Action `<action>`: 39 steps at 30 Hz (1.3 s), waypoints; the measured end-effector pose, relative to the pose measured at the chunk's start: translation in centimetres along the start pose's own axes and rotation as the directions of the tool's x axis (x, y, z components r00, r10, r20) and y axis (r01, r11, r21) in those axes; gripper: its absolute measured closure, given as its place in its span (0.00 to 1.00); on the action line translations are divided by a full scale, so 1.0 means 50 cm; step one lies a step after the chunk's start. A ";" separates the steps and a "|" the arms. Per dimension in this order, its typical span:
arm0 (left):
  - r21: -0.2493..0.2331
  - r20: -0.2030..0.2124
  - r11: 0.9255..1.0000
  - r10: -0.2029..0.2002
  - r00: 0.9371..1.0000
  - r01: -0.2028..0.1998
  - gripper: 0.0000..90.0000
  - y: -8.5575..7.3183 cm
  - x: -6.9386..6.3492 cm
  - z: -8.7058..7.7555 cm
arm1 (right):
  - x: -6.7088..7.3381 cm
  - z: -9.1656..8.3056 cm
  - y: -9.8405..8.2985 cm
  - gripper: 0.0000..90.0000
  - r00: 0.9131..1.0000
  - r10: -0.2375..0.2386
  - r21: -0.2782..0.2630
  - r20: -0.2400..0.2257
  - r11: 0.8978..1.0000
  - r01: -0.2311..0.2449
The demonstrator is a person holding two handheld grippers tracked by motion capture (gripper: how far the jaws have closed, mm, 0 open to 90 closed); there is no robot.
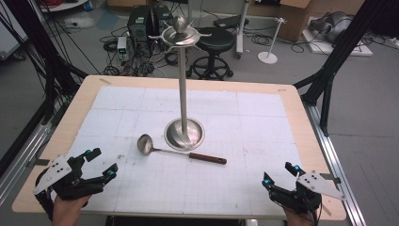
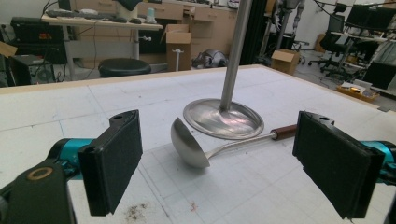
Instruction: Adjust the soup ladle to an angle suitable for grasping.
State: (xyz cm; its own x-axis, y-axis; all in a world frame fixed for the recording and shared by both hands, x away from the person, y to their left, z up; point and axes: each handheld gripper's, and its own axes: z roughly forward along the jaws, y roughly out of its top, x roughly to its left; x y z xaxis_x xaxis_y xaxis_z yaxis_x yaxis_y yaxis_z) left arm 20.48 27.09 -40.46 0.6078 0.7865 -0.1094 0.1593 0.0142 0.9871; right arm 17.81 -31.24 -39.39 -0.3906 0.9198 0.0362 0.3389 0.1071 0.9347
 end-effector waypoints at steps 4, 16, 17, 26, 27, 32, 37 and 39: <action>-0.007 -0.002 1.000 -0.005 1.000 0.005 0.18 0.000 0.001 0.000 | -0.002 0.002 0.000 0.19 1.000 0.002 0.001 -0.004 1.000 -0.002; 0.012 -0.001 1.000 0.005 1.000 -0.005 0.18 -0.004 -0.004 -0.003 | 0.012 0.014 0.008 0.22 0.999 0.004 -0.010 -0.048 1.000 -0.005; 0.014 -0.001 1.000 0.009 1.000 -0.009 0.18 -0.004 -0.003 -0.005 | 0.017 0.018 0.012 0.23 0.998 0.004 -0.017 -0.059 1.000 -0.005; 0.020 -0.009 1.000 -0.003 1.000 0.003 0.18 -0.007 -0.001 -0.002 | 0.080 0.098 0.047 0.34 0.977 -0.026 0.012 -0.211 0.999 0.030; 0.020 -0.009 1.000 -0.005 1.000 0.005 0.18 -0.007 -0.001 -0.002 | 0.089 0.110 0.052 0.34 0.974 -0.033 0.015 -0.225 0.999 0.038; 0.013 -0.005 1.000 -0.013 1.000 0.013 0.18 -0.007 0.001 -0.005 | 0.139 0.186 0.077 0.40 0.949 -0.065 0.045 -0.309 0.996 0.083; 0.012 -0.010 1.000 -0.025 1.000 0.025 0.18 -0.008 0.009 -0.008 | 0.193 0.265 0.093 0.46 0.916 -0.080 0.097 -0.392 0.987 0.128; 0.012 -0.011 1.000 -0.029 1.000 0.029 0.18 -0.009 0.012 -0.008 | 0.210 0.291 0.100 0.49 0.903 -0.099 0.121 -0.417 0.979 0.163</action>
State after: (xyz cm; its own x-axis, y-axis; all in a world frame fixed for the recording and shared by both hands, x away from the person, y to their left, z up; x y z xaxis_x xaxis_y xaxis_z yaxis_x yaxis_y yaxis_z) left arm 20.45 27.79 -40.90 0.5944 0.7926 -0.1363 0.1859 0.0295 0.9821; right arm 27.85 -15.56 -39.46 -0.7435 0.6629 0.0878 0.3715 0.3002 0.8786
